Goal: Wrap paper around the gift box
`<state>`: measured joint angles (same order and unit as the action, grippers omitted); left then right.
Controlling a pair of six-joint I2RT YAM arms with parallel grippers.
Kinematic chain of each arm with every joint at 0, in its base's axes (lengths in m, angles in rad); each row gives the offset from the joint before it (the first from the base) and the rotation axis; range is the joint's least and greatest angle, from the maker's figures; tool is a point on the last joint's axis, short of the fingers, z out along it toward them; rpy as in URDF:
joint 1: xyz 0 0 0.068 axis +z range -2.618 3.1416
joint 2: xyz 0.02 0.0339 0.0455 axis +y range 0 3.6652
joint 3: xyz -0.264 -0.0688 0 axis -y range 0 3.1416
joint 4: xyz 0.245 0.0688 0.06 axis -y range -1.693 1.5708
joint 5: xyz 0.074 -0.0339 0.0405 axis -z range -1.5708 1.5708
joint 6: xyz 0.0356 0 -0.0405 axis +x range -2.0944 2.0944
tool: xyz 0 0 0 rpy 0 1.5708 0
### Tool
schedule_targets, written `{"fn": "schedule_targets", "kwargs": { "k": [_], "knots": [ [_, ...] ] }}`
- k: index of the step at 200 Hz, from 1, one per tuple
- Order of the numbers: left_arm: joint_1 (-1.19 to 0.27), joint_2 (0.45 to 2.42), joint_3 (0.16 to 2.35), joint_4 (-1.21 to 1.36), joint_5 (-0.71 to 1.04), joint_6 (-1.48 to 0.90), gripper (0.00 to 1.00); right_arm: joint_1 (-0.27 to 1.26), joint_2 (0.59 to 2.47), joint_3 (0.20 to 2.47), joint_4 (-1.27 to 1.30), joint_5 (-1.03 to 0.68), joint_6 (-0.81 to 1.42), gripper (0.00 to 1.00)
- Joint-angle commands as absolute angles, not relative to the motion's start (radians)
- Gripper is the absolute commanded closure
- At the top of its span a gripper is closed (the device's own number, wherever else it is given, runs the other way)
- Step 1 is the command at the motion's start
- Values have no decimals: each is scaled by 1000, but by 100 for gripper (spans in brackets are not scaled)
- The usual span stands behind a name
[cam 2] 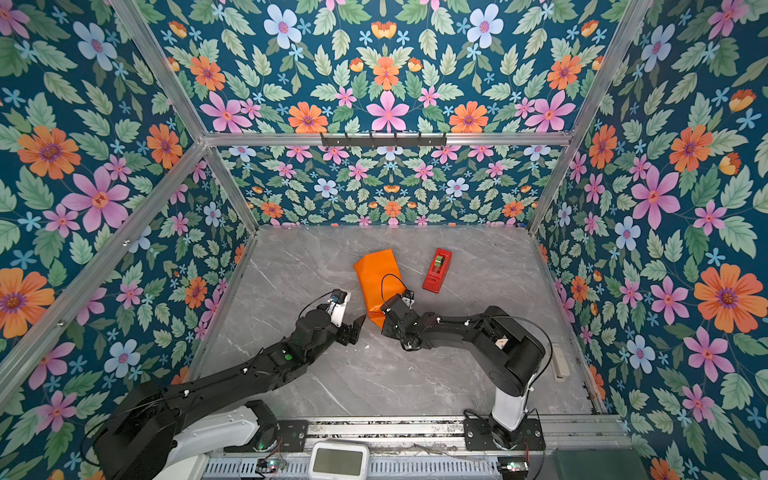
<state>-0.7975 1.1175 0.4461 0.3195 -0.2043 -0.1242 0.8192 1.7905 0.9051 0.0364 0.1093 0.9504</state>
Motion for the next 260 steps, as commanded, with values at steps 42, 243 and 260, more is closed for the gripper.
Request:
{"fn": "schedule_targets", "kwargs": {
  "k": [42, 243, 260],
  "knots": [
    [-796, 1120, 437, 314, -170, -125, 11, 822, 1831, 906, -87, 172, 964, 85],
    [-813, 1342, 371, 589, 309, 542, 29, 807, 1588, 795, 59, -2, 1051, 100],
    [-816, 1374, 386, 573, 311, 592, 30, 802, 1580, 788, 64, -15, 1060, 100]
  ]
}}
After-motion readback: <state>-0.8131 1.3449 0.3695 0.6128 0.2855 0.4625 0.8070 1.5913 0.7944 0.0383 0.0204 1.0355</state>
